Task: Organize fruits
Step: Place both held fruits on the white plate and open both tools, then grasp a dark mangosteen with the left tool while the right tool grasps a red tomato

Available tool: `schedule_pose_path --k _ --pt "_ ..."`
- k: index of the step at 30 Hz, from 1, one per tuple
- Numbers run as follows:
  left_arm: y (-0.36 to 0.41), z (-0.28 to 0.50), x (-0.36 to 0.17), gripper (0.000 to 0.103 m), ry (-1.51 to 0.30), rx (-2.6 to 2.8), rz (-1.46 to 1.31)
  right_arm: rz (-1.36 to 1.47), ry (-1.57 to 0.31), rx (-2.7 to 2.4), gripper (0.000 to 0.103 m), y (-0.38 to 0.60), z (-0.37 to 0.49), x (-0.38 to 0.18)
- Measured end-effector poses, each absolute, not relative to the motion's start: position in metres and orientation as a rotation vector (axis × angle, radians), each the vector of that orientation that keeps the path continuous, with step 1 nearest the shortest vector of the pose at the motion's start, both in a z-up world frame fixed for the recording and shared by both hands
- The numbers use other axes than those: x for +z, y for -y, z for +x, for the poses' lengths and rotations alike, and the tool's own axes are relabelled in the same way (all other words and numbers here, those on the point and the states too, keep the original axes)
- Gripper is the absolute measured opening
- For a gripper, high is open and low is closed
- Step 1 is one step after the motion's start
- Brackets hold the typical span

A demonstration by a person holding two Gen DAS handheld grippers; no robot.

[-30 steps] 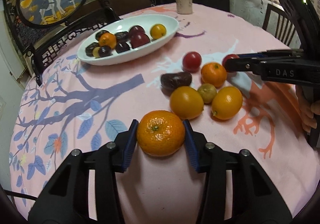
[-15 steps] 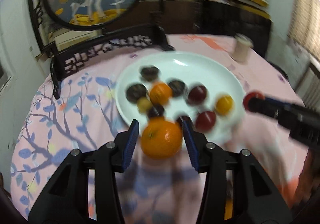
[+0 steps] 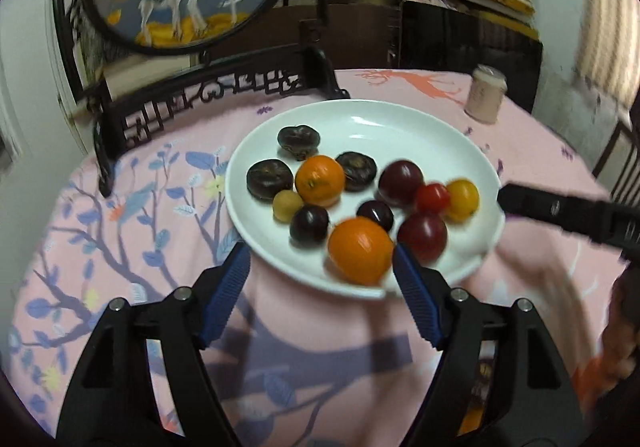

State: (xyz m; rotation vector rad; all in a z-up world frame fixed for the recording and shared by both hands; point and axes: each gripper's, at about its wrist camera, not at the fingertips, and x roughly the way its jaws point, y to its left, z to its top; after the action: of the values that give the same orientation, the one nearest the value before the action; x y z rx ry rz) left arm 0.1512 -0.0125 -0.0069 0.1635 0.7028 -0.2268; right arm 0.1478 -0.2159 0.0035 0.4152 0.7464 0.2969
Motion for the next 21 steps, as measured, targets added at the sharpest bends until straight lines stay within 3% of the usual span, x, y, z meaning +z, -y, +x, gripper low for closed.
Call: schedule_pose_path --k 11,18,20,21 --pt "0.061 0.081 -0.022 0.086 -0.652 -0.362 0.394 0.361 -0.782 0.320 0.056 0.215 0.097 -0.006" --pt "0.076 0.081 -0.042 0.087 -0.733 -0.465 0.419 0.359 -0.783 0.321 0.057 0.217 0.093 -0.004" --pt "0.073 0.087 -0.043 0.082 -0.759 -0.480 0.384 0.359 -0.792 0.326 0.057 0.216 0.094 -0.006" --pt "0.071 0.089 -0.043 0.070 -0.775 -0.490 0.364 0.356 -0.797 0.325 0.057 0.215 0.094 -0.006"
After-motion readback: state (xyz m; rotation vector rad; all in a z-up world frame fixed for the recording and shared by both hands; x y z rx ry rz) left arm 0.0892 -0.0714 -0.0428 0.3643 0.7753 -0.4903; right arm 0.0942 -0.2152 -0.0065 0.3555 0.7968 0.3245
